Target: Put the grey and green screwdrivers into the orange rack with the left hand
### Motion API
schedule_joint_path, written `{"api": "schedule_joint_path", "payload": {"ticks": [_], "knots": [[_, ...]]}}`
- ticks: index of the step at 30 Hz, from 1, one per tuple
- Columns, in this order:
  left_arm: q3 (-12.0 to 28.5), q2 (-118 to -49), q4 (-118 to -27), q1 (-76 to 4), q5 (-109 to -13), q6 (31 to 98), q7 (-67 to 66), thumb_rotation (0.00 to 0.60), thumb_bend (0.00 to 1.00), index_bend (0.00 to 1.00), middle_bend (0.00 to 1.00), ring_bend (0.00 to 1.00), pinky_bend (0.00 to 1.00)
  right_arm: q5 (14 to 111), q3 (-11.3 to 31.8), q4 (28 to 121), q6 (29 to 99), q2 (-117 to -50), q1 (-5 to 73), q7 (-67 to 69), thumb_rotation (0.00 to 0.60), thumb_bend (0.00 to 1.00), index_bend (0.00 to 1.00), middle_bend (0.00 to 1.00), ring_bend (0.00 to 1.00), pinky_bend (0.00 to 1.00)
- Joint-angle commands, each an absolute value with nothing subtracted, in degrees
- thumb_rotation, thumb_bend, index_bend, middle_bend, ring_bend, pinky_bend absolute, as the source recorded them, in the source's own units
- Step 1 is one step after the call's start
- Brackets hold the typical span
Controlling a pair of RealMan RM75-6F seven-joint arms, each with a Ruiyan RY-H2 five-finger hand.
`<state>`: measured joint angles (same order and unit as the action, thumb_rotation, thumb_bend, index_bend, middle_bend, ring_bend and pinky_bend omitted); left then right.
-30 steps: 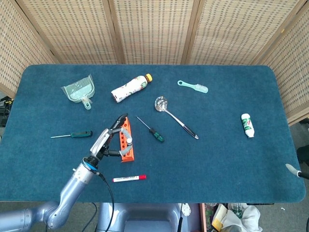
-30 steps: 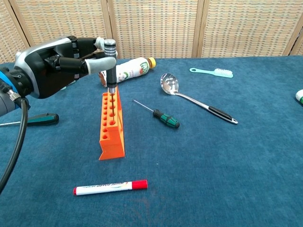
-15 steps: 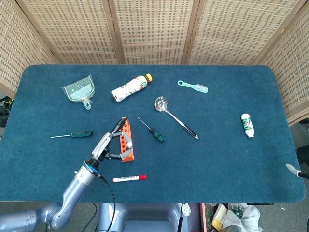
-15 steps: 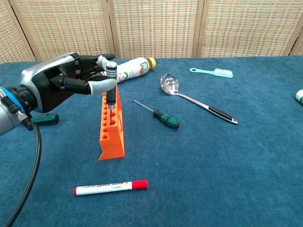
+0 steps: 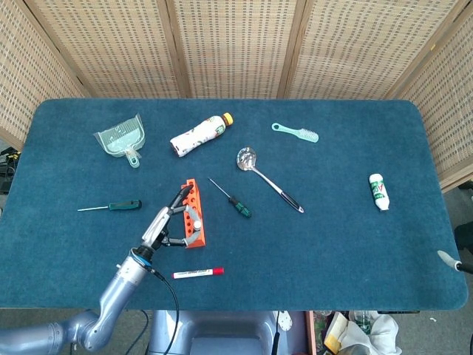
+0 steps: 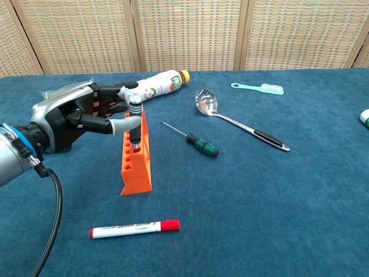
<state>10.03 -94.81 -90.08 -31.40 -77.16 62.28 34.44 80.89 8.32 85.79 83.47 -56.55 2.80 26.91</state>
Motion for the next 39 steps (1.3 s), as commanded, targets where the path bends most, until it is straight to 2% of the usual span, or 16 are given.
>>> {"api": "schedule_joint_path", "payload": {"ticks": [1, 33, 36, 39], "knots": [[9.91, -95.02, -89.94, -31.34, -77.32, 62.22, 34.61, 0.600, 0.39, 0.60, 0.00, 0.00, 0.00, 80.96, 8.31, 85.82, 83.53, -56.55, 2.79, 26.87, 0.600, 0.00, 0.02, 0.00, 0.00, 0.00], [10.57, -96.42, -89.18, -31.51, -75.95, 60.82, 31.73, 0.600, 0.39, 0.60, 0.00, 0.00, 0.00, 80.99, 8.25, 85.56, 83.30, -56.31, 2.79, 28.01, 0.600, 0.00, 0.02, 0.00, 0.00, 0.00], [10.46, -96.44, -88.95, -31.42, -76.46, 60.98, 32.07, 0.600, 0.39, 0.56, 0.00, 0.00, 0.00, 80.99, 8.24, 85.50, 83.32, -56.37, 2.78, 27.98, 0.600, 0.00, 0.02, 0.00, 0.00, 0.00], [10.19, -96.15, -88.87, -31.39, -77.24, 61.09, 32.16, 0.600, 0.36, 0.45, 0.00, 0.00, 0.00, 80.99, 8.23, 85.49, 83.31, -56.36, 2.78, 28.00, 0.600, 0.00, 0.02, 0.00, 0.00, 0.00]]}}
